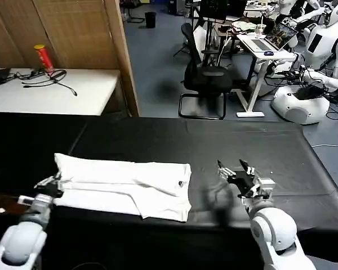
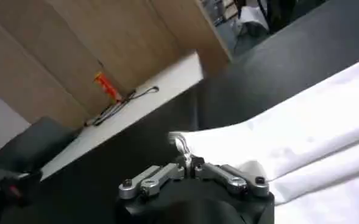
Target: Fold and organize the clothes.
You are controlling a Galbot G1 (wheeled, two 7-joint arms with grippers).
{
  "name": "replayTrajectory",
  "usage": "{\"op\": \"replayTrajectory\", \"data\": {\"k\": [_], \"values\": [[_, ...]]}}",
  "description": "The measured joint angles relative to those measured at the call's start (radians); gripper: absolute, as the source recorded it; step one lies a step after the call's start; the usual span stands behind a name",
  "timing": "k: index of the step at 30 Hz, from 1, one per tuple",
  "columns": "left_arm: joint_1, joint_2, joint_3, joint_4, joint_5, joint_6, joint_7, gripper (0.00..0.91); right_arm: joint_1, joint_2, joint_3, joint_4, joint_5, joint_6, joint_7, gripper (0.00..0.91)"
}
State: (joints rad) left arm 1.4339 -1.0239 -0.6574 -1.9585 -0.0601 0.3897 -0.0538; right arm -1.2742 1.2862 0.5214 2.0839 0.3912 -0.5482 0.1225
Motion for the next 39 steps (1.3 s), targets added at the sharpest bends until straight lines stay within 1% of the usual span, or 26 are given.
{"op": "replayTrajectory", "data": {"k": [3,6,9,15,22,30,35,39], "values": [[-0.01,-0.036,0.064,-0.074,-0.049,0.039,-0.024,0.0,-0.014,0.004,0.01,0.002,-0.008,0.003,0.0,0.878],[-0.019,-0.07,0.139,-0.137,-0.068,0.06,-0.034,0.0,-0.025,0.01,0.019,0.004,-0.015,0.003,-0.001,0.878],[-0.029,-0.101,0.213,-0.182,-0.105,0.086,-0.052,0.0,-0.031,0.013,0.024,0.008,-0.018,0.003,-0.001,0.878],[-0.034,-0.162,0.351,-0.23,-0.11,0.096,-0.067,0.0,-0.042,0.016,0.029,0.009,-0.023,0.003,-0.003,0.878],[-0.065,-0.249,0.468,-0.233,-0.207,0.128,-0.094,0.0,-0.046,0.019,0.023,0.009,-0.031,0.003,-0.006,0.878],[-0.094,-0.318,0.5,-0.217,-0.322,0.168,-0.133,0.0,-0.047,0.027,0.009,0.0,-0.044,0.005,-0.009,0.878],[-0.108,-0.355,0.515,-0.199,-0.356,0.176,-0.143,0.0,-0.047,0.029,0.006,-0.001,-0.048,0.005,-0.011,0.878],[-0.122,-0.379,0.517,-0.181,-0.337,0.157,-0.142,0.0,-0.05,0.029,0.004,-0.002,-0.051,0.007,-0.017,0.878]]}}
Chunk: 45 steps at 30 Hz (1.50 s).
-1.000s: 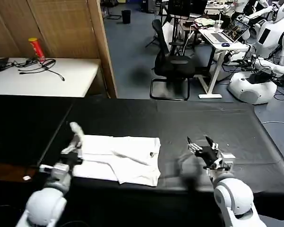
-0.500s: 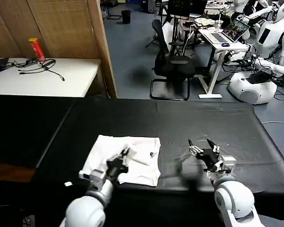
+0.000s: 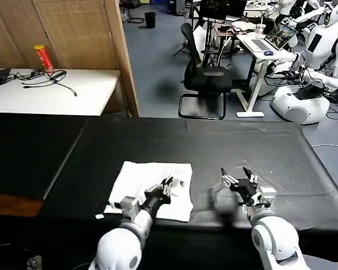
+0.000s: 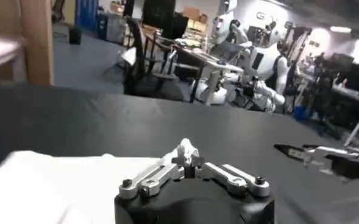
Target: Fold and organize the clothes.
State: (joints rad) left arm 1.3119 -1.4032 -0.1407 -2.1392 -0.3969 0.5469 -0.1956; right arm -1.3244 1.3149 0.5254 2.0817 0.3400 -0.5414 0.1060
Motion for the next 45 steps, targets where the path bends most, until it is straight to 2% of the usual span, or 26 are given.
{"op": "replayTrajectory", "data": {"k": [3,4,5,9,14,18,21,25,31,36,42,43,44,45], "values": [[-0.007,-0.013,-0.003,0.023,0.041,-0.026,0.009,0.0,-0.003,-0.001,-0.004,0.0,-0.003,0.002,-0.01,0.878],[-0.006,-0.017,-0.004,0.032,0.042,-0.03,0.01,0.273,-0.003,-0.002,-0.006,0.0,-0.004,0.003,-0.012,0.878],[-0.004,-0.019,-0.005,0.037,0.043,-0.033,0.011,0.878,-0.002,-0.004,-0.007,-0.001,-0.006,0.005,-0.015,0.878],[0.003,-0.036,0.001,0.044,0.031,-0.053,0.034,0.878,0.008,-0.015,-0.022,-0.014,-0.007,0.007,-0.023,0.878],[-0.007,-0.071,-0.005,0.042,-0.119,-0.026,0.029,0.878,0.02,-0.032,-0.048,-0.024,-0.005,0.015,-0.047,0.878],[-0.022,-0.082,-0.033,0.05,-0.193,-0.057,0.037,0.878,0.023,-0.049,-0.079,-0.022,0.01,0.021,-0.077,0.878],[-0.032,-0.067,-0.061,0.046,-0.155,-0.094,0.076,0.878,0.026,-0.071,-0.114,-0.013,0.032,0.024,-0.108,0.878],[-0.04,-0.004,-0.123,0.046,-0.094,-0.134,0.095,0.878,0.04,-0.112,-0.191,0.001,0.022,0.044,-0.166,0.878],[-0.014,0.092,-0.202,0.044,-0.031,-0.156,0.093,0.878,0.076,-0.201,-0.316,0.011,-0.06,0.092,-0.276,0.878],[0.015,0.108,-0.22,0.055,0.019,-0.169,0.093,0.878,0.121,-0.27,-0.418,-0.004,-0.122,0.104,-0.347,0.878],[0.037,0.12,-0.242,0.059,0.047,-0.175,0.092,0.878,0.185,-0.293,-0.523,-0.021,-0.144,0.105,-0.36,0.878],[0.04,0.121,-0.245,0.059,0.047,-0.176,0.092,0.878,0.196,-0.294,-0.538,-0.025,-0.149,0.105,-0.36,0.839],[0.042,0.122,-0.249,0.059,0.047,-0.176,0.092,0.878,0.206,-0.295,-0.55,-0.029,-0.152,0.106,-0.36,0.722],[0.045,0.122,-0.252,0.059,0.048,-0.176,0.091,0.878,0.213,-0.296,-0.56,-0.031,-0.153,0.106,-0.359,0.702]]}}
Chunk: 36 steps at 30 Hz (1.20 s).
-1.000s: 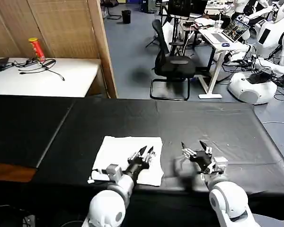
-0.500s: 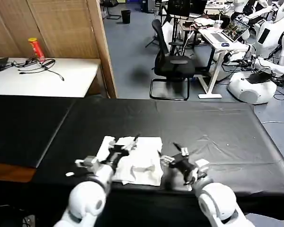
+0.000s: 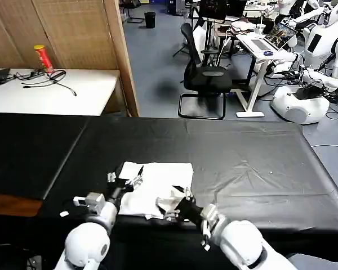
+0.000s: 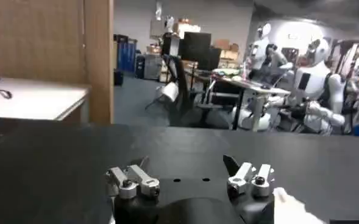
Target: Fold and organize the clothes.
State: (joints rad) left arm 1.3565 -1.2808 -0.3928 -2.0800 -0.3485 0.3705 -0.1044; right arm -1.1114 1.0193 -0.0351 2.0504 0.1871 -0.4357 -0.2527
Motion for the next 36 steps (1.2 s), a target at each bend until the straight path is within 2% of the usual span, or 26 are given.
{"op": "replayTrajectory", "data": {"k": [1,2,3,4,5,7,9,12,24,28,29,32,33,34,36], "values": [[0.003,0.0,-0.002,0.0,0.001,0.0,0.0,0.878,0.008,0.0,-0.01,-0.003,0.0,0.0,0.002,0.575],[0.004,0.0,-0.003,0.001,0.002,-0.001,0.0,0.878,0.014,0.0,-0.018,-0.005,0.0,-0.001,0.004,0.536],[0.006,-0.001,-0.005,0.001,0.003,-0.001,0.0,0.878,0.018,0.0,-0.024,-0.007,0.0,-0.003,0.008,0.419],[0.008,-0.002,-0.006,0.002,0.004,-0.002,-0.001,0.878,0.021,0.0,-0.029,-0.009,0.0,-0.004,0.013,0.341],[0.01,-0.003,-0.006,0.002,0.005,-0.002,-0.001,0.878,0.022,0.0,-0.032,-0.01,0.0,-0.005,0.016,0.215],[0.013,-0.006,-0.007,0.002,0.007,-0.003,-0.001,0.878,0.02,0.0,-0.034,-0.01,0.001,-0.008,0.022,0.117],[0.016,-0.009,-0.007,0.002,0.009,-0.003,-0.001,0.878,0.013,-0.003,-0.032,-0.005,0.001,-0.011,0.026,0.078],[0.018,-0.013,-0.007,0.006,0.012,-0.006,-0.001,0.878,-0.002,-0.009,-0.021,0.003,0.001,-0.012,0.036,0.068],[0.013,-0.015,-0.027,0.032,0.013,-0.023,0.0,0.878,-0.118,-0.056,0.088,0.092,0.01,-0.024,0.069,0.068],[0.006,-0.016,-0.03,0.05,0.013,-0.034,0.002,0.878,-0.195,-0.063,0.148,0.144,0.01,-0.038,0.089,0.137],[0.004,-0.016,-0.031,0.054,0.013,-0.036,0.003,0.878,-0.215,-0.063,0.161,0.155,0.01,-0.04,0.095,0.234],[0.002,-0.016,-0.035,0.066,0.012,-0.045,0.003,0.878,-0.276,-0.067,0.197,0.183,0.008,-0.05,0.096,0.351],[0.001,-0.016,-0.037,0.07,0.013,-0.047,0.003,0.878,-0.295,-0.069,0.206,0.191,0.007,-0.056,0.096,0.634],[0.0,-0.016,-0.038,0.074,0.012,-0.05,0.003,0.878,-0.317,-0.072,0.216,0.2,0.006,-0.06,0.097,0.878],[-0.002,-0.015,-0.042,0.083,0.012,-0.055,0.003,0.878,-0.359,-0.078,0.235,0.217,0.006,-0.065,0.105,0.878]]}}
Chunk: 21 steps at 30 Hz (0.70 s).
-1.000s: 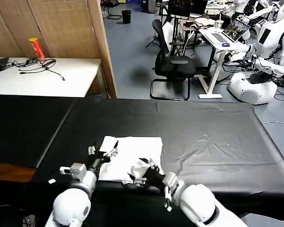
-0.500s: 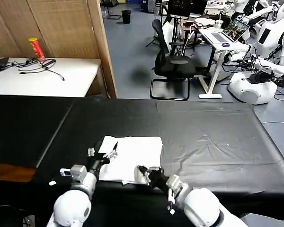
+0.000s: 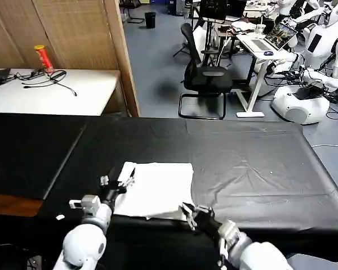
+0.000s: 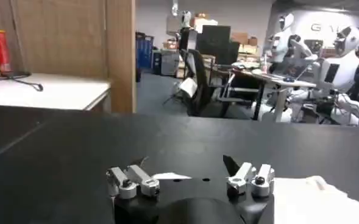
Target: Fold and organize the clothes.
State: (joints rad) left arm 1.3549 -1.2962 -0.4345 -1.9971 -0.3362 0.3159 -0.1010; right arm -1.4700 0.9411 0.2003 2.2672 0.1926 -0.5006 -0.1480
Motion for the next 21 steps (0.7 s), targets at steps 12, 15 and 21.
{"op": "replayTrajectory", "data": {"k": [12,15,21], "values": [[-0.006,-0.021,-0.039,0.062,-0.04,-0.029,0.023,0.878,-0.121,0.07,0.127,0.054,0.132,0.019,0.082,0.878],[-0.003,-0.028,-0.053,0.078,-0.091,-0.016,0.024,0.878,-0.123,0.098,0.154,0.056,0.139,0.025,0.084,0.878],[0.007,-0.039,-0.079,0.095,-0.233,0.001,0.039,0.878,-0.107,0.13,0.192,0.057,0.154,0.03,0.09,0.878]]}}
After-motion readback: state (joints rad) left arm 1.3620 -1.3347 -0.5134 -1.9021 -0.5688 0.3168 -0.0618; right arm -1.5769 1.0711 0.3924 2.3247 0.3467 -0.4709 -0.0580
